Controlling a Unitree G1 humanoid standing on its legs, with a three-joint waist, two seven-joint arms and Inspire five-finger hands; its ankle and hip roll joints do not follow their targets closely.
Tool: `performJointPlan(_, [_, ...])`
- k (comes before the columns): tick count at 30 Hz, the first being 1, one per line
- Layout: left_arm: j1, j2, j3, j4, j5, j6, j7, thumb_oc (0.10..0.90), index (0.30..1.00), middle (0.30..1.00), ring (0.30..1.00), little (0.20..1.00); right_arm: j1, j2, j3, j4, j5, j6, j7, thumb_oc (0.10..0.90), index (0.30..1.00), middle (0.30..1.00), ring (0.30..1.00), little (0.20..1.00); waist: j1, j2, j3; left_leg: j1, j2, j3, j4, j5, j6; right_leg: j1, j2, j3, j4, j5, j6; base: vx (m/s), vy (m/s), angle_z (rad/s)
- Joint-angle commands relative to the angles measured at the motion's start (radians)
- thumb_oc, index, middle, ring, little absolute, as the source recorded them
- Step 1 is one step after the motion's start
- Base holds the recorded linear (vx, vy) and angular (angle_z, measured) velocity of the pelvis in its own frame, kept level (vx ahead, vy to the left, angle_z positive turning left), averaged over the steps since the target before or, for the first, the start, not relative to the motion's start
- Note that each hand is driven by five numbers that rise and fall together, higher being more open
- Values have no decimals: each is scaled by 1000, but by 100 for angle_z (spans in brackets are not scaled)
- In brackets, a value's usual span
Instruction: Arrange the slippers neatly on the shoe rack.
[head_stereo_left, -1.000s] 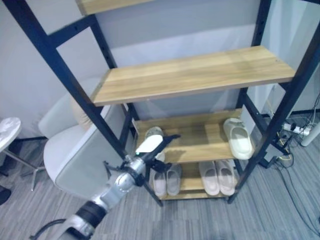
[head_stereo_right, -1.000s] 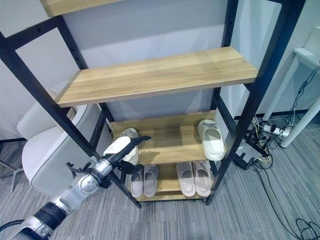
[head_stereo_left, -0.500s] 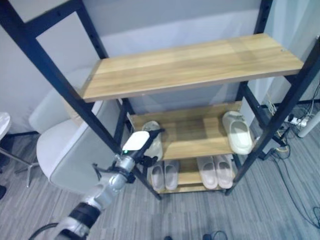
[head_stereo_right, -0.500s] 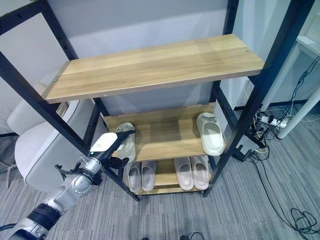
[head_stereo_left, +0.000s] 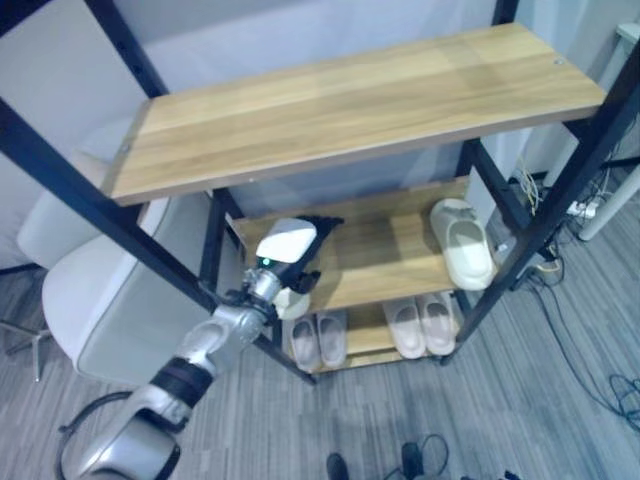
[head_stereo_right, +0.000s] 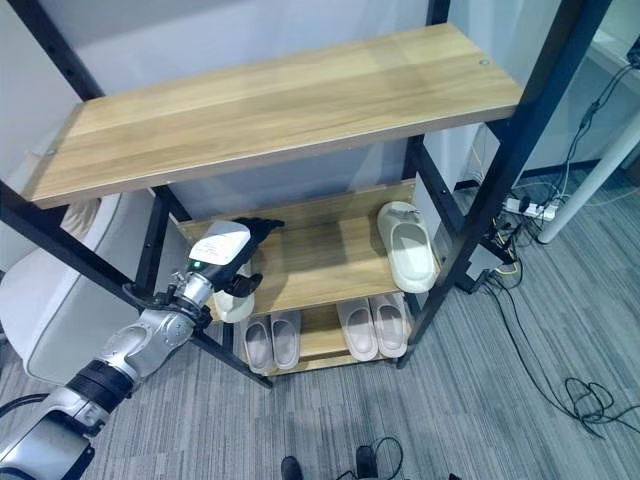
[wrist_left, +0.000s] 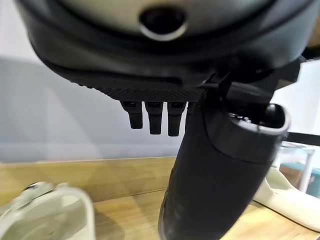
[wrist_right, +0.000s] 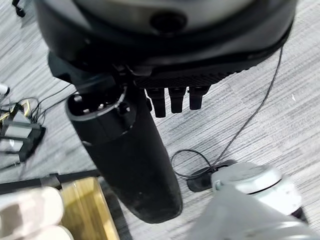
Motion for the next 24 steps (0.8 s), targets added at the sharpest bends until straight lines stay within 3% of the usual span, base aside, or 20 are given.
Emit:
performJointPlan(1, [-220, 71, 73, 78, 32, 28, 113, 800, 900, 900, 900, 900, 1, -31, 11, -29, -24, -37, -26, 800, 900, 900, 900, 900, 2, -43, 8, 16, -7, -34, -6, -83, -57, -10, -53, -32, 0, -44, 100, -12, 9, -4])
performJointPlan(5, [-263, 89, 62, 111, 46, 42, 127, 800, 900, 900, 900, 900, -25, -54, 17, -33, -27, -46, -51, 800, 900, 900, 900, 900, 8, -38, 19, -9, -11, -36, -6, -76, -55, -36, -57, -30, 0, -37, 100, -21, 11, -4])
performJointPlan(10, [-318, 89, 59, 216, 60, 115, 160, 800, 900, 900, 900, 900, -2, -52, 28, -113, -50, -52, -68, 800, 900, 900, 900, 900, 5, -33, 26, -40, -14, -32, -6, -72, -52, -69, -58, -27, 0, -27, 101, 0, 0, 0])
performJointPlan(16, [-333, 133, 56, 224, 66, 118, 175, 800, 900, 900, 900, 900, -8, -49, 35, -123, -69, -50, -85, 800, 900, 900, 900, 900, 6, -31, 26, -52, -13, -32, -6, -70, -52, -82, -60, -27, 0, -23, 101, 0, 0, 0])
performJointPlan(24, [-345, 123, 41, 240, 90, 134, 176, 800, 900, 900, 900, 900, -23, -46, 54, -121, -84, -49, -94, 800, 900, 900, 900, 900, 7, -32, 28, -63, -14, -33, -6, -71, -49, -93, -62, -28, 2, -22, 101, 0, 0, 0])
